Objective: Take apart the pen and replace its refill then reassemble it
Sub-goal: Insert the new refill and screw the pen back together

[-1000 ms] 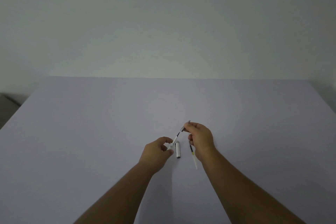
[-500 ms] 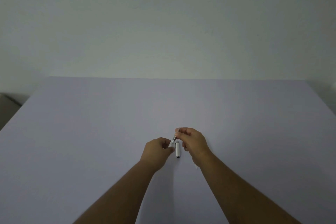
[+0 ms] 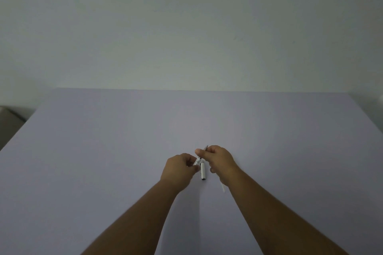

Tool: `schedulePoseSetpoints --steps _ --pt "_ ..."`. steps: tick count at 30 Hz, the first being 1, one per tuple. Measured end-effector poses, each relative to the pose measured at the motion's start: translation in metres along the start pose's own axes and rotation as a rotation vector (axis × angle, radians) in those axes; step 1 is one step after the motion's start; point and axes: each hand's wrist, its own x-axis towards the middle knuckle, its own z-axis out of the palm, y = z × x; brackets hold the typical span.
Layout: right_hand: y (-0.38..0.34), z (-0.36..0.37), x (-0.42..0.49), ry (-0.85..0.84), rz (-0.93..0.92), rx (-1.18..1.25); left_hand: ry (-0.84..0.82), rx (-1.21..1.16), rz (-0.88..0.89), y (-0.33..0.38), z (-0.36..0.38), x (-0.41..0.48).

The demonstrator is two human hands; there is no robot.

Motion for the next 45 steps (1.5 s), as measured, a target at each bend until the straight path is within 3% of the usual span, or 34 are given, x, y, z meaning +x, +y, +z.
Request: schedulePoseSetpoints --steps 3,7,11,16,20,25,30,34,39,45 --pt "-0.0012 0.0026 -0.0003 -0.007 0.031 -0.012 -0.012 -0.055 -0.015 0.0007 -0.0004 -0.0013" --pt "-0.0028 0.0026 -0.0029 -0.021 0.013 0.146 -0.014 -0.091 -0.047 0.0008 -0.0032 -0.0012" --pt "-0.0013 0.0018 -0.0017 0.035 0.032 -0.024 -0.037 -0.079 -0.046 0.0007 -0.0021 -0.0042" --pt "-0.0025 0.0022 -0.0048 -0.075 0.023 0.105 -0.022 -0.094 -0.06 0.0008 -0.0053 -0.0043" --pt "-0.0024 0.0053 -0.0032 -0.005 0.041 -0.018 -0.034 -0.06 -0.043 0.0022 -0.0032 -0.0044" --pt "-0.0057 0.0031 -0.0045 -0.079 0.011 0.106 -0.019 -0.075 -0.049 0.0036 -0.0059 -0.0026" --pt "-0.0075 0.0051 -0.0012 0.044 0.014 -0.162 -0.041 -0.038 -0.034 0.0052 -0.0029 -0.0031" --pt "-0.0101 -0.0002 -0.0046 -0.075 0.032 0.049 -0.027 -0.06 -0.041 0.0045 -0.0068 -0.0013" --pt "-0.0071 -0.0009 -0.0032 0.021 0.044 -0.124 -0.052 -0.049 -0.039 0.0056 -0.0027 -0.0023" --pt "-0.005 -0.0029 -0.0036 -0.095 -0.009 0.05 -0.039 -0.042 -0.023 0.0072 -0.0068 -0.0002"
